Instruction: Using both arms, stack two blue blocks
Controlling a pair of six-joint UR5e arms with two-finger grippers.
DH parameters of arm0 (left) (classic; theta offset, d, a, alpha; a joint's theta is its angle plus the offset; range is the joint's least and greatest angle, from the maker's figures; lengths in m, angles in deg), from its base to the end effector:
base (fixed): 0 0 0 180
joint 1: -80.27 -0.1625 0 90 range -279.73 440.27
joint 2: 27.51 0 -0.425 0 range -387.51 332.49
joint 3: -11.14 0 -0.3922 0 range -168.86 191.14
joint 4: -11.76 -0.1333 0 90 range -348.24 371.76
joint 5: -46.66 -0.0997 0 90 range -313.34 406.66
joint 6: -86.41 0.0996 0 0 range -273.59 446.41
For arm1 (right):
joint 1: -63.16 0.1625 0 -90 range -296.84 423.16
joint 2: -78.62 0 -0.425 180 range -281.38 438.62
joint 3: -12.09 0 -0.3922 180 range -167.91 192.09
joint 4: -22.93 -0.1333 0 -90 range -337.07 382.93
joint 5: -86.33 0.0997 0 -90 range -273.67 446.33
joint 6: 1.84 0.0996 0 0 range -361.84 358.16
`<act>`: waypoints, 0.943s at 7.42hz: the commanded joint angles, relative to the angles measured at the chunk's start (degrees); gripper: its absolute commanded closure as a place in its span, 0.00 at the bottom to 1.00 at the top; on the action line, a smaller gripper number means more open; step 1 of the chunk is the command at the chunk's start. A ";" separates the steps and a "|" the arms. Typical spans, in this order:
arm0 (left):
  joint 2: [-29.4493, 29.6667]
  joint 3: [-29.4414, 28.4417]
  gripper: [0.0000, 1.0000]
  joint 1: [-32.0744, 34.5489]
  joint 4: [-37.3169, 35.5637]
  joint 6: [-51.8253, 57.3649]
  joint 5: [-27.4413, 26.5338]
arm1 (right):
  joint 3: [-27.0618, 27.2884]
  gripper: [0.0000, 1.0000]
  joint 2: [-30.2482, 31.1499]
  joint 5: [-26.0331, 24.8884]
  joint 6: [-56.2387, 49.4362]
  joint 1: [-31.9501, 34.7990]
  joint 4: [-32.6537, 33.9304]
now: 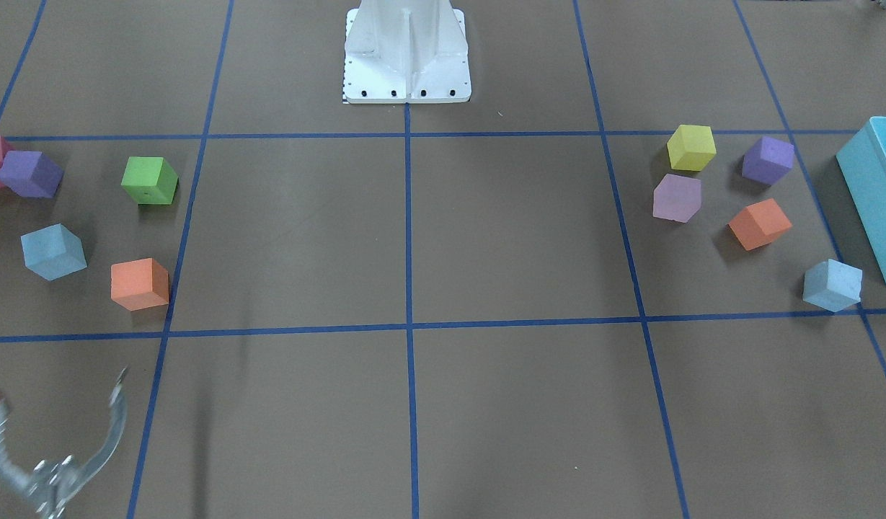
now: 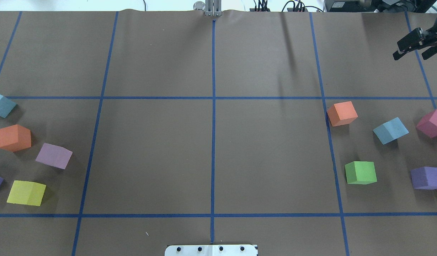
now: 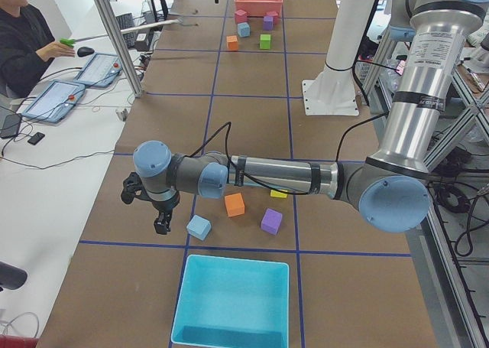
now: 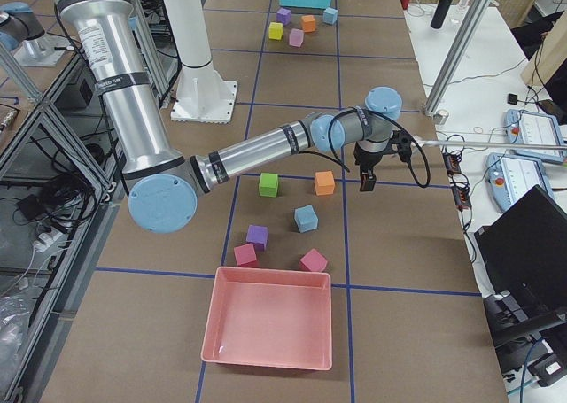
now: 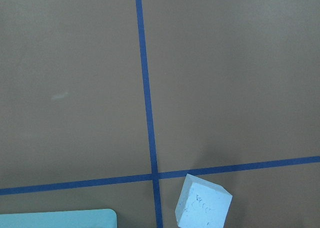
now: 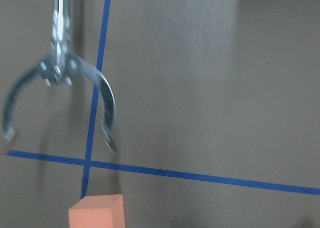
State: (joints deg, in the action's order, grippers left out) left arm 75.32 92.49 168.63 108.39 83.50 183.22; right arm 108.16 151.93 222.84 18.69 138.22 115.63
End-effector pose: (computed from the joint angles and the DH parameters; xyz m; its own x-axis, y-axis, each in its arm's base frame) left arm -0.0439 -0.5978 0.5969 0.6840 0.1058 -0.7218 0.0066 0.9885 0.1511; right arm -0.0959 -0.5963 0.4481 0.6476 -0.0730 0.7585 0.0161 0.9965 0.0822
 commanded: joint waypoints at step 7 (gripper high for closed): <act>0.71 0.13 0.02 -0.55 3.03 -6.21 -0.07 | 8.61 0.00 16.84 -7.22 1.17 -8.00 -10.74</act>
State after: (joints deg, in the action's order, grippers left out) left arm 76.09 92.63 168.32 110.11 79.15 183.22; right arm 117.05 165.41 217.33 19.83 130.86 110.12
